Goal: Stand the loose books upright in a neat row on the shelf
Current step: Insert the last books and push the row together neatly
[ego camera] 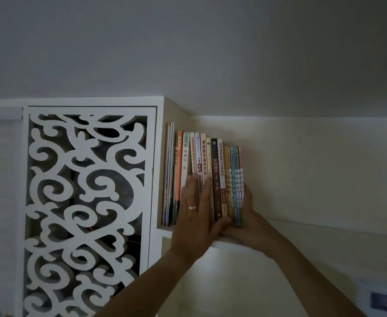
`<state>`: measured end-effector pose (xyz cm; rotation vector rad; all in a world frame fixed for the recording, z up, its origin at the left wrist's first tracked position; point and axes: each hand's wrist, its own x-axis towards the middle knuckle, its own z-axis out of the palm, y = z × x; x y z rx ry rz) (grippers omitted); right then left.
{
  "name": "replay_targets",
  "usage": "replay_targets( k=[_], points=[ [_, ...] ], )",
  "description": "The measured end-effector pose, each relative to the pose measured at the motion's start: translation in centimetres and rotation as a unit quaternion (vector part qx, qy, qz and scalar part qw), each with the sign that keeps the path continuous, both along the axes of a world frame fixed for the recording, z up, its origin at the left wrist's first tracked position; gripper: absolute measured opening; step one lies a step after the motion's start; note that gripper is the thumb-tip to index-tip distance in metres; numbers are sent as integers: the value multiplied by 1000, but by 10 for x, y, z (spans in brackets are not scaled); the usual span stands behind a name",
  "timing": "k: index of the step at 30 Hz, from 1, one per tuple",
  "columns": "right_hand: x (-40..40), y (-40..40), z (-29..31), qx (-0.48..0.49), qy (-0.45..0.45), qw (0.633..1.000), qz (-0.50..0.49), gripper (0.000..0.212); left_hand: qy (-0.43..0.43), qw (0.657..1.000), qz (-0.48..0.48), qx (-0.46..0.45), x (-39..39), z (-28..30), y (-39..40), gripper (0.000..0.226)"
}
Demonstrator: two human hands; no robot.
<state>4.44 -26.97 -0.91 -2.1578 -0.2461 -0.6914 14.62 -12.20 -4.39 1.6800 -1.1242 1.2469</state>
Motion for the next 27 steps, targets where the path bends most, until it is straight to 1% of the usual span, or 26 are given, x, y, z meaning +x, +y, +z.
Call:
replay_targets(
  k=[3, 5, 7, 11, 15, 17, 19, 21, 23, 27],
  points=[
    [-1, -4, -3, -17, 5, 1000, -6, 127, -58, 996, 43, 51, 7, 15, 3, 102],
    [2, -3, -5, -38, -11, 999, -33, 128, -85, 990, 40, 101, 15, 22, 7, 98],
    [6, 0, -8, -47, -37, 997, -54, 126, -90, 987, 37, 128, 23, 23, 13, 97],
    [10, 2, -8, -56, -46, 996, -60, 128, -95, 987, 45, 120, 30, 21, 17, 98],
    [2, -2, -4, -33, 0, 999, -15, 128, -98, 988, 55, 107, 27, 20, 16, 98],
    [-3, -8, -1, -12, 23, 999, -20, 124, -97, 988, 60, 108, 27, 20, 15, 104],
    [-9, -12, 4, -19, 35, 997, -61, 112, -98, 987, 63, 107, 28, 20, 14, 110],
    [-11, -10, 6, -57, 32, 990, -122, 105, -102, 988, 57, 102, 29, 20, 13, 111],
    [-8, -6, 5, -91, 7, 983, -160, 106, -103, 989, 40, 95, 29, 20, 13, 109],
    [-5, -2, 2, -104, -1, 978, -183, 112, -76, 992, 26, 99, 26, 20, 10, 110]
  ],
)
